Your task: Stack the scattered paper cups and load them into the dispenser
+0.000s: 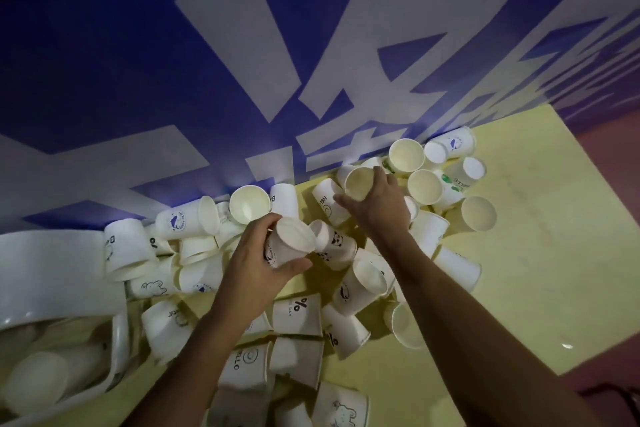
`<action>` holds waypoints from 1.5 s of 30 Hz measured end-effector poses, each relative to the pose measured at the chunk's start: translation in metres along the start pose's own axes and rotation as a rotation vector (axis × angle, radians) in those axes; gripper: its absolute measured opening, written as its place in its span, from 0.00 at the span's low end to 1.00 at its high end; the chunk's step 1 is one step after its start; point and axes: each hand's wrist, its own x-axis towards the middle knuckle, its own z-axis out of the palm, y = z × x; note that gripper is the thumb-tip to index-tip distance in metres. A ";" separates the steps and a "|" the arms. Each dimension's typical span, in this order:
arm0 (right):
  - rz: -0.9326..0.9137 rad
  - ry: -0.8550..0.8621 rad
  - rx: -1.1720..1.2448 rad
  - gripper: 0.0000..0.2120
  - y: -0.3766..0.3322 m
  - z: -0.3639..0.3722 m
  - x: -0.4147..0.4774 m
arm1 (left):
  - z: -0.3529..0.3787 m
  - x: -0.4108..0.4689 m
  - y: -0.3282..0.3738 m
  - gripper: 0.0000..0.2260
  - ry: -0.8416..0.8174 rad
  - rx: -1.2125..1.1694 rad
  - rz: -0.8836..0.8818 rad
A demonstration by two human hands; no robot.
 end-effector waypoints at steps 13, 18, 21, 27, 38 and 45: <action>-0.115 0.202 0.089 0.39 -0.003 0.001 -0.021 | -0.017 -0.012 0.024 0.36 0.068 -0.224 0.007; -0.264 0.236 0.182 0.39 -0.012 -0.020 -0.072 | -0.037 -0.031 0.026 0.25 0.101 -0.288 0.040; -0.337 0.238 0.185 0.39 -0.026 -0.026 -0.110 | -0.052 -0.050 0.021 0.25 0.118 -0.336 0.095; -0.458 0.193 0.235 0.41 -0.064 -0.015 -0.182 | -0.098 -0.099 -0.002 0.25 0.159 -0.286 0.118; -0.612 0.061 0.304 0.39 -0.143 0.063 -0.307 | -0.224 -0.216 -0.082 0.31 0.120 -0.124 0.124; -0.663 -0.050 0.382 0.37 -0.189 0.117 -0.359 | -0.283 -0.267 -0.129 0.27 0.202 -0.157 0.088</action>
